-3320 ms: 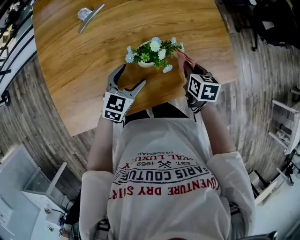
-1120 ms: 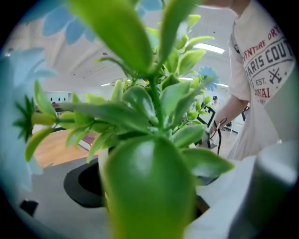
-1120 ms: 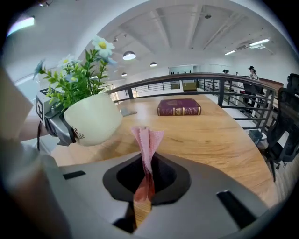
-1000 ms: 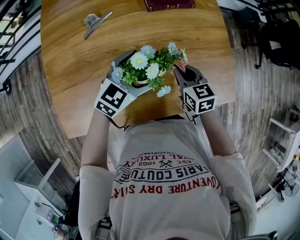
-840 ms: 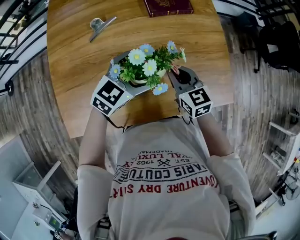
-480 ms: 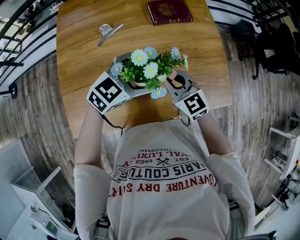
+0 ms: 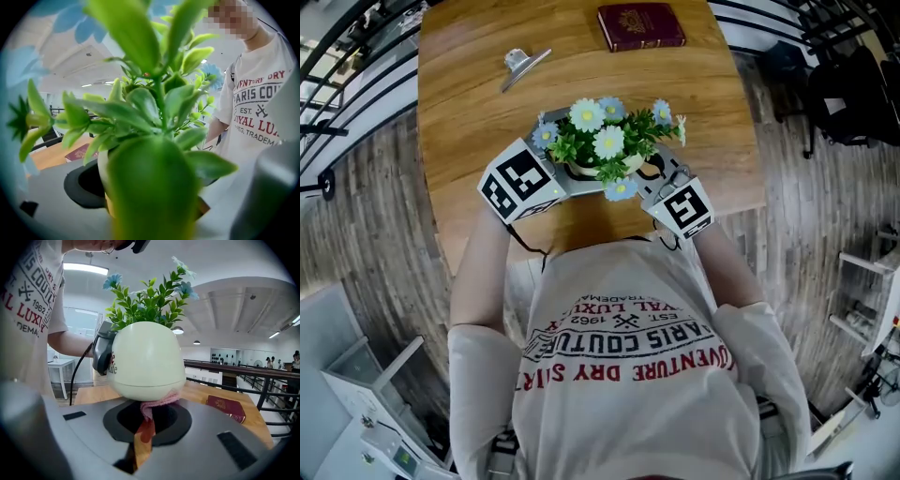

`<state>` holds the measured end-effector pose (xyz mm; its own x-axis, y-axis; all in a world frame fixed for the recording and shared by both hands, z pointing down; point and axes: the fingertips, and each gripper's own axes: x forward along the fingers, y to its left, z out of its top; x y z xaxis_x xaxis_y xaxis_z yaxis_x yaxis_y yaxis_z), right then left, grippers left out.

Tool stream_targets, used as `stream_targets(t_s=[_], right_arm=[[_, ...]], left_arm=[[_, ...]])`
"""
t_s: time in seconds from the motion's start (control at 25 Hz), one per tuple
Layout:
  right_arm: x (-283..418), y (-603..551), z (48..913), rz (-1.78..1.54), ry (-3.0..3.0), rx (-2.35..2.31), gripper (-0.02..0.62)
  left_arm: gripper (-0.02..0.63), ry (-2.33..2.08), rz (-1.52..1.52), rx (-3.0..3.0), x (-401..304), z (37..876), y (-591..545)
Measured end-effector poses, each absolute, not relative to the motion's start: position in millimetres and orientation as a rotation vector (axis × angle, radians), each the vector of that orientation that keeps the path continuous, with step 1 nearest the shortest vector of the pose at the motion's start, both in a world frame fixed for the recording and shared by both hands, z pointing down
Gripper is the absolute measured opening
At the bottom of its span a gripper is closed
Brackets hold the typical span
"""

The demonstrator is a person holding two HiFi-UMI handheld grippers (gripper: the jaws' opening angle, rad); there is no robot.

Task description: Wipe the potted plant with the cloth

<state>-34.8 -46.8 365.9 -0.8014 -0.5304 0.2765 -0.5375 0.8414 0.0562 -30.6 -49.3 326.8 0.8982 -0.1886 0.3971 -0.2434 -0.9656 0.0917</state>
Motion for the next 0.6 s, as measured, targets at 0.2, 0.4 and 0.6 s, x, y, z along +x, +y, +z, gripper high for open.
stream_targets(t_s=[0.2,0.4,0.6], right_arm=[[-48,-42,358,0.045,-2.805,0.818,0.040],[-58,-38,357,0.052,-2.836,0.835,0.038],[-63,-35,358,0.087,-2.843,0.799,0.038]], left_arm=[[0.523,-0.316,0.546,2.920,-27,321,-46],[0.523,-0.296,0.570,2.915,-29,320,-44],[0.523,-0.287,0.580,2.906,-33,321,-44]])
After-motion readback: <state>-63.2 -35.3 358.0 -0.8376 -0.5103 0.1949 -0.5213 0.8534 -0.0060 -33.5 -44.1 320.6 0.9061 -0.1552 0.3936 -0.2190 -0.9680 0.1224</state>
